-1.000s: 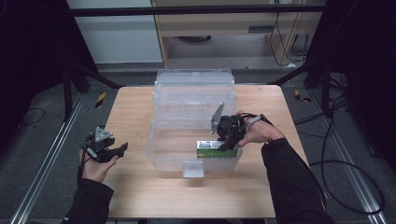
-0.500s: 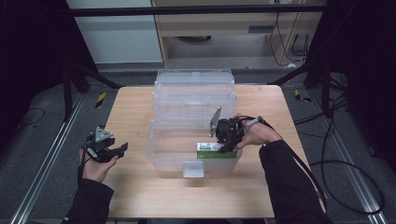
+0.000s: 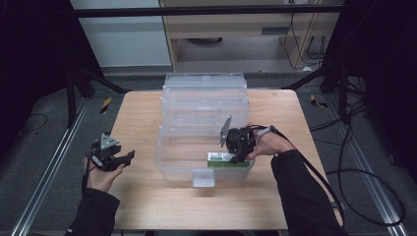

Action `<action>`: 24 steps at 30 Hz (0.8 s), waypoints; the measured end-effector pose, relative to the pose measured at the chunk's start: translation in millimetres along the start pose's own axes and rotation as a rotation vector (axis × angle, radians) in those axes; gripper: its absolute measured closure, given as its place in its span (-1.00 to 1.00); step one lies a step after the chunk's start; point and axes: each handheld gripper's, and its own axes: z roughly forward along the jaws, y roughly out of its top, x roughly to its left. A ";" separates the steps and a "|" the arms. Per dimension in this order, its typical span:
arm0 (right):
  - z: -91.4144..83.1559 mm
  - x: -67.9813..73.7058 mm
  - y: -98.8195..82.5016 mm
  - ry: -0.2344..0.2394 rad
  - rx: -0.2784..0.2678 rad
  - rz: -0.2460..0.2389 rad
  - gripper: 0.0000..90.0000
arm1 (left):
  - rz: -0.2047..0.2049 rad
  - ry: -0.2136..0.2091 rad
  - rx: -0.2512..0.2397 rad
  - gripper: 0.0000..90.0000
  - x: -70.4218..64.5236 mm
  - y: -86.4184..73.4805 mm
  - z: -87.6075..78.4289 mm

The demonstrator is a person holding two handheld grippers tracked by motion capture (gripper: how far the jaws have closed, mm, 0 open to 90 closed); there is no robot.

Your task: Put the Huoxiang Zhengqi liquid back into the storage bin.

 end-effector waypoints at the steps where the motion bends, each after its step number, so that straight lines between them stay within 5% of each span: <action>1: 0.8 0.1 -0.2 0.001 0.002 0.001 0.41 | 0.001 0.000 0.000 -0.08 0.0 0.0 0.0; 17: 4.3 0.6 -2.5 0.008 -0.003 0.042 0.31 | 0.004 -0.001 0.003 -0.08 -0.8 -0.2 0.5; 24: -10.8 2.7 -3.9 -0.018 -0.085 0.086 0.22 | 0.003 -0.002 0.003 -0.08 -0.9 -0.2 0.5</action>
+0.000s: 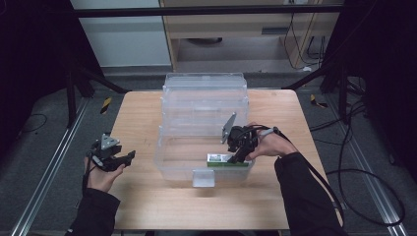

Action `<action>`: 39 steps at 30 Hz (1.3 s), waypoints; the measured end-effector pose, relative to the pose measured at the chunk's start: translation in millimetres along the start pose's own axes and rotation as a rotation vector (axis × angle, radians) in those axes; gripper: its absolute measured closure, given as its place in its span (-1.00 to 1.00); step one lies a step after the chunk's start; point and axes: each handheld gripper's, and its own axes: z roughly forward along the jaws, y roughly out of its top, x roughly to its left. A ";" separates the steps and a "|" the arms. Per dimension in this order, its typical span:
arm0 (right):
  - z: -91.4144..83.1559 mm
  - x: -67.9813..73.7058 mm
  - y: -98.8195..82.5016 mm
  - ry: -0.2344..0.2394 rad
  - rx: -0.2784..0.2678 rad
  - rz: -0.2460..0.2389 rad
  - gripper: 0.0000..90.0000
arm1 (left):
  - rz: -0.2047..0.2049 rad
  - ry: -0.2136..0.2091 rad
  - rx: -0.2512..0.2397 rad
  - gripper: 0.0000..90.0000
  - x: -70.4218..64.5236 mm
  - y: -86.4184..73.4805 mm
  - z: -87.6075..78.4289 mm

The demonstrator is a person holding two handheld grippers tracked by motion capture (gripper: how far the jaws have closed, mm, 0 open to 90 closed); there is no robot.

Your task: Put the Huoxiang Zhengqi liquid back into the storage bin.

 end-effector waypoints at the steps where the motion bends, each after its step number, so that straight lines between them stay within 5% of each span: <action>1: -2.7 -0.1 -0.1 -0.006 -0.012 0.012 0.24 | 0.001 -0.001 0.001 -0.08 0.1 -0.1 0.1; 6: -16.2 3.2 -0.9 -0.039 -0.072 0.057 0.24 | 0.001 -0.001 0.003 -0.08 -0.2 -0.3 0.2; 15: -22.7 19.2 2.7 -0.043 -0.141 0.070 0.21 | -0.002 -0.003 0.003 -0.08 -0.7 -0.1 -0.2; 39: 17.0 40.1 18.8 0.024 -0.119 0.066 0.27 | -0.004 -0.002 -0.005 -0.07 -0.8 0.7 -1.3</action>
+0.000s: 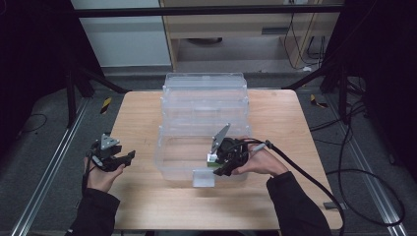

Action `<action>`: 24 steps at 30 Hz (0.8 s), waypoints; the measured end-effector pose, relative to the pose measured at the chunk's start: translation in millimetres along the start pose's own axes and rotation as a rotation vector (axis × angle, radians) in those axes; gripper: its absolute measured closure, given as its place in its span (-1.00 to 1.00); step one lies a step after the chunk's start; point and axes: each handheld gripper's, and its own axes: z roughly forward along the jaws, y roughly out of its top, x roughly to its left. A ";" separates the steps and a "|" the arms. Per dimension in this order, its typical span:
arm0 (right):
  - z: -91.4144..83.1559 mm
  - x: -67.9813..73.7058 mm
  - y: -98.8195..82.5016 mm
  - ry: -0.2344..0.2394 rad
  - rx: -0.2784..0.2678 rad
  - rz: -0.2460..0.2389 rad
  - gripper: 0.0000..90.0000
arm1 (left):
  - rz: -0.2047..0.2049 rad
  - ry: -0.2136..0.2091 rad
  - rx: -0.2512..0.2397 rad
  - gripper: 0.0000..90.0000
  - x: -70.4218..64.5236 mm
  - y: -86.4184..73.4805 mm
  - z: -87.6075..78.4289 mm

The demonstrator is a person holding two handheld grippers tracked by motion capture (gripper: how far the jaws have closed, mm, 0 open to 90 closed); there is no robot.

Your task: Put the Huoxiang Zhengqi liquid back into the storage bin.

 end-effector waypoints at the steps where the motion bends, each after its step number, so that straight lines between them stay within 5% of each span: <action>1: 1.5 0.2 0.2 0.002 0.006 -0.001 0.27 | 0.001 -0.001 -0.001 -0.07 0.0 0.1 -0.2; 24: 25.4 -1.5 -0.5 0.032 0.030 0.027 0.42 | -0.009 -0.030 -0.059 -0.04 -10.0 8.2 -6.2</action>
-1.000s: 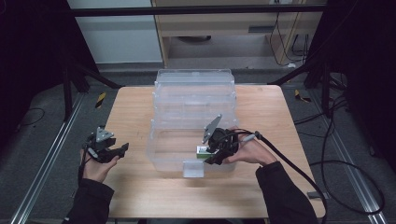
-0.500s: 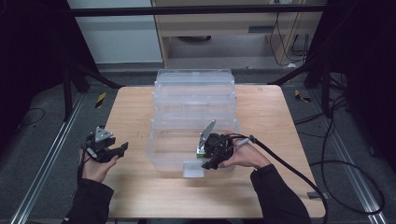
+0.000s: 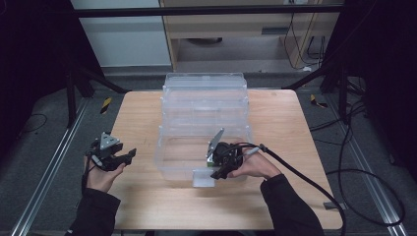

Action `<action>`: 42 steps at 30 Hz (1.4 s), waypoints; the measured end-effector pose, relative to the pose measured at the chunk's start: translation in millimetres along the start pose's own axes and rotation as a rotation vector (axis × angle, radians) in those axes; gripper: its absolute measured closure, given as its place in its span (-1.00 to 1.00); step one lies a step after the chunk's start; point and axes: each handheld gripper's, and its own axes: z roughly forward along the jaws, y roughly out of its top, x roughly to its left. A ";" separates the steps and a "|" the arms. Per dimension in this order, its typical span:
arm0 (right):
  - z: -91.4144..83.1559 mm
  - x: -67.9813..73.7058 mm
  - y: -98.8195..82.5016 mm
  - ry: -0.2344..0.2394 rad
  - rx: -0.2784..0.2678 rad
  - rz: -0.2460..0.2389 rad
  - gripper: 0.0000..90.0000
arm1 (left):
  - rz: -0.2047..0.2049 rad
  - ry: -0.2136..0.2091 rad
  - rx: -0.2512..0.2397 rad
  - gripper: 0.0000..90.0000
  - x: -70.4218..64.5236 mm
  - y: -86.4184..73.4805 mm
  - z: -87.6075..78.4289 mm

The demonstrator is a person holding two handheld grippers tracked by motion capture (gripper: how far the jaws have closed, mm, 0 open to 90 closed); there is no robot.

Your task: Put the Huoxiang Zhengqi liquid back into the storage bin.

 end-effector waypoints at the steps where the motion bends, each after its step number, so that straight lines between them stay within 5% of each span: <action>1: 0.3 -0.3 0.2 0.000 0.003 0.002 0.44 | 0.002 -0.001 -0.001 -0.04 -0.5 0.4 -0.3; 17: 2.7 -4.2 4.5 0.021 0.050 -0.018 0.52 | 0.000 -0.034 -0.030 0.00 -6.7 10.5 -0.3; 42: 3.0 -5.0 3.6 0.027 0.043 -0.046 0.53 | 0.031 -0.177 -0.122 -0.01 -40.8 71.0 5.3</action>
